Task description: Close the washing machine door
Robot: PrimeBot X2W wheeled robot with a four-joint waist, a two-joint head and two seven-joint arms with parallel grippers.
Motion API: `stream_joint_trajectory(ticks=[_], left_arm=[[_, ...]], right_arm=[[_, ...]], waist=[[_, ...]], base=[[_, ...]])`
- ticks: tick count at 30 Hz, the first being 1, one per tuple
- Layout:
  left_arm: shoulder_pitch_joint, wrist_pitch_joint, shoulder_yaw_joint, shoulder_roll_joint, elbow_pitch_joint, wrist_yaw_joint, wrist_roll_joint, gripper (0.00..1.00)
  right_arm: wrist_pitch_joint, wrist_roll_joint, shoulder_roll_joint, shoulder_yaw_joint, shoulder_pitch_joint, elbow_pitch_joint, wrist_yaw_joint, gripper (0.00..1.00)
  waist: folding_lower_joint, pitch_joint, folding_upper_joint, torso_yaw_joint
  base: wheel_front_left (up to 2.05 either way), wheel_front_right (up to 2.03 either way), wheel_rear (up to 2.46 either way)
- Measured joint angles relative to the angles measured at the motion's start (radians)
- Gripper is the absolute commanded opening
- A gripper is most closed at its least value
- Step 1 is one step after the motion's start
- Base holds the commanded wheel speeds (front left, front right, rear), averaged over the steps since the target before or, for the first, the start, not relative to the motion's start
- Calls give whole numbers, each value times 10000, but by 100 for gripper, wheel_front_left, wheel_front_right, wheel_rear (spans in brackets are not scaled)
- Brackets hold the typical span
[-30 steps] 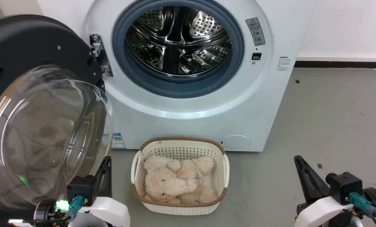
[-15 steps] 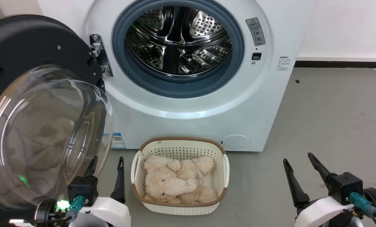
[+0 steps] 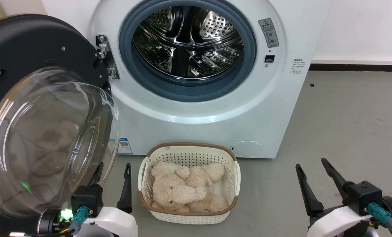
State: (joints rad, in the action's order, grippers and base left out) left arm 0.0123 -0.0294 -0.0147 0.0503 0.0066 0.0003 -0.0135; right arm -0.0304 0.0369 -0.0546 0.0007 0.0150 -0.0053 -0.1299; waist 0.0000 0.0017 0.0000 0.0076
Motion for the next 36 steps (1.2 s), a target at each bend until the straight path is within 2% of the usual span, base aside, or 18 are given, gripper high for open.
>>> stream_joint_trajectory(ticks=[19, 36], left_arm=[[96, -435, -52, 0, -8, 8, -180, 100], [288, -792, -56, -2, -69, 65, -403, 100]], right_arm=[[-424, 403, 0, 209, 193, -155, 0, 100], [-786, 619, -4, 435, 443, -184, 0, 100]], waist=[[0, -54, 0, 644], [0, -128, 0, 1809]], base=[[0, 0, 0], [0, 0, 0]])
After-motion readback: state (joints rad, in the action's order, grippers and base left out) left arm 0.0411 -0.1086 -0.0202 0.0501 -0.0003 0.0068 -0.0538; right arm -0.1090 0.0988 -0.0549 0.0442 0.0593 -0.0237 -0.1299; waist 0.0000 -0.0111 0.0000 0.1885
